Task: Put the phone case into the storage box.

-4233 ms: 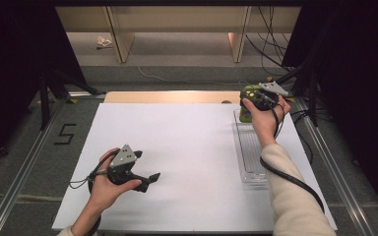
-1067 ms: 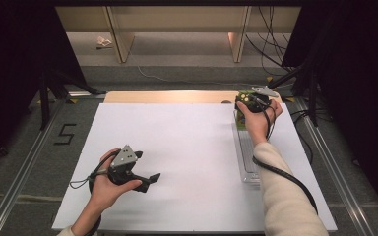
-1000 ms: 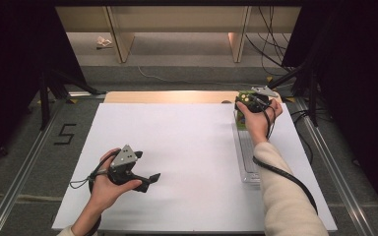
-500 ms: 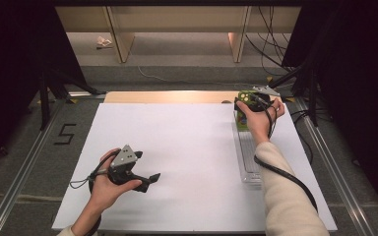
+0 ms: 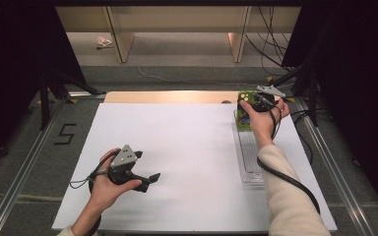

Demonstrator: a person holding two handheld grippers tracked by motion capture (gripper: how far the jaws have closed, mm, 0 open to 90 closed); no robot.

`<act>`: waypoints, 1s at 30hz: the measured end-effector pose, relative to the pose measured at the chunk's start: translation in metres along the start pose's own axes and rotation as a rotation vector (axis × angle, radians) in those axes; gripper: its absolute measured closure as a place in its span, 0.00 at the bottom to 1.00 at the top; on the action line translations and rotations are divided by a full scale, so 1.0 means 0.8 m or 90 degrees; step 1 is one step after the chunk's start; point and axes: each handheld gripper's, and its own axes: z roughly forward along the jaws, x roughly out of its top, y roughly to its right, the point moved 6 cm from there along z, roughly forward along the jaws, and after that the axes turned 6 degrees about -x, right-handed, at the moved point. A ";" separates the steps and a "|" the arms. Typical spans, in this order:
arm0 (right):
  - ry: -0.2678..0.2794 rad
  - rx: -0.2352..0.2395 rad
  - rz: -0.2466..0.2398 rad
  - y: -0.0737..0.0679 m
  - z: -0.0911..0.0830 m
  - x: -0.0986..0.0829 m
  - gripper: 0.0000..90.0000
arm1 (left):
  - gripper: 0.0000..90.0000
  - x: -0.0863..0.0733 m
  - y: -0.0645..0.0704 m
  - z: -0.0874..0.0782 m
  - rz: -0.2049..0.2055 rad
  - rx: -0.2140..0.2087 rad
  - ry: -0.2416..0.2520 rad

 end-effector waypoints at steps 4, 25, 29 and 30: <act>0.003 0.003 -0.006 0.002 -0.009 0.001 0.08 | 0.01 0.000 0.000 0.000 -0.001 0.000 0.001; 0.008 0.027 -0.036 0.003 -0.051 -0.011 0.09 | 0.01 0.000 -0.002 -0.001 -0.005 0.002 0.003; 0.017 0.037 -0.042 0.000 -0.062 -0.013 0.10 | 0.01 0.000 -0.001 0.000 -0.005 0.002 0.001; 0.020 0.038 -0.045 0.000 -0.064 -0.013 0.10 | 0.01 0.000 -0.001 0.000 -0.005 0.002 0.002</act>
